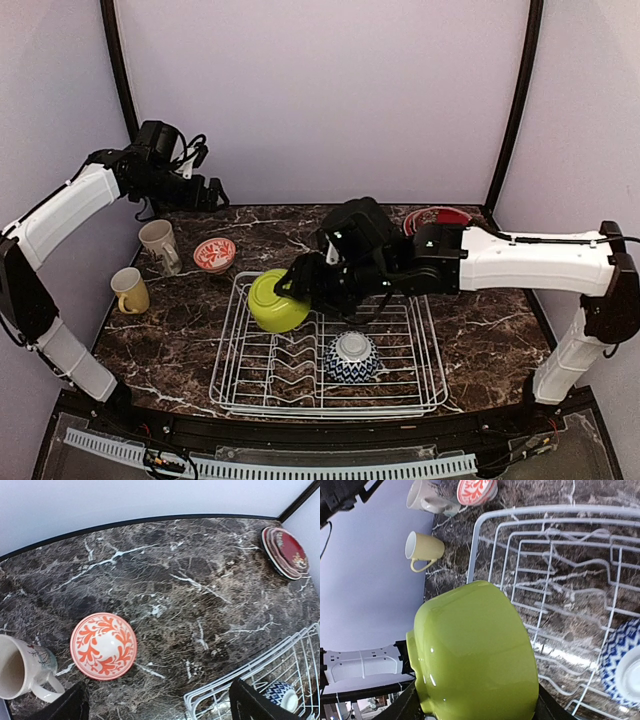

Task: Unload the mixed dishes from the dish rack
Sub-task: Grab the bowl from the dish rack, then pass from the right arm to the left

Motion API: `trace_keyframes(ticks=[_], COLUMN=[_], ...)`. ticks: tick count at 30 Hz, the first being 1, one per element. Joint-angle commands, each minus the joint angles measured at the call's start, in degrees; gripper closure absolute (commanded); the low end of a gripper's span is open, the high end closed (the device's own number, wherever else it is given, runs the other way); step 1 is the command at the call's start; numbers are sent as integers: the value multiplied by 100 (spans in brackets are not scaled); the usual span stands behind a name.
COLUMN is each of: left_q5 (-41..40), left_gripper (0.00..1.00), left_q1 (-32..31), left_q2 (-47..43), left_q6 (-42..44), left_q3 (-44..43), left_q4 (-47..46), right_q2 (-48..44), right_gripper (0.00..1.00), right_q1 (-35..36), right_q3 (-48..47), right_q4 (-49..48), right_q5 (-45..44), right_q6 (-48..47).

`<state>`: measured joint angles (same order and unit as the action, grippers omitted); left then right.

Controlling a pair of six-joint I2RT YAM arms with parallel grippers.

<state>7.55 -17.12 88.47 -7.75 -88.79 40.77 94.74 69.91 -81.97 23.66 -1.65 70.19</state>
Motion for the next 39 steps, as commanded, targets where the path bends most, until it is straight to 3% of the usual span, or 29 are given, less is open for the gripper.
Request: trace_keyframes(ticks=[1,6,13,18,21,25,28,30,37,39], left_q5=[1166,2588,4608,5536,5768,5991,5998,6016,6024,6042], left_gripper=[3,4,8,10,10,9,9,9,12,18], left_q1=[34,34,34,18,5,-102,-230,-297,-452,-546], left_q2=[-343,-441,-235,-4,106,496,794,960,970,982], left_q6=[-58,-510,-1935,-3865,-4934,-7063,-8031,-8486,-8257,-8377], left_q3=[289,624,1325,2079,2407,2720,2733,2692,2708,2679], left_q4=[-686,-1331,-3289,-5858,-7339,-10004,-11616,-12142,-11772,-11939], right_q2=[-683,-1204,-1104,-880,-637,-198,69,243,548,623], right_gripper=[65,65,65,65,66,66,66,68,70,69], right_q1=[-533,-1370,-2317,-2794,-3020,-3129,-3157,-3167,-3179,-3185], right_q3=[632,1452,1830,2060,2027,1633,1438,1348,1209,1147], right_q4=[-1322,-2257,-3678,-4837,-5578,-5929,-6296,-6601,-7109,-7170], right_q5=[491,1365,2879,3551,3935,4381,4561,4685,4773,4803], right_q6=[-1319,-1631,-1948,-1625,-1295,-1092,-887,-704,-396,-357])
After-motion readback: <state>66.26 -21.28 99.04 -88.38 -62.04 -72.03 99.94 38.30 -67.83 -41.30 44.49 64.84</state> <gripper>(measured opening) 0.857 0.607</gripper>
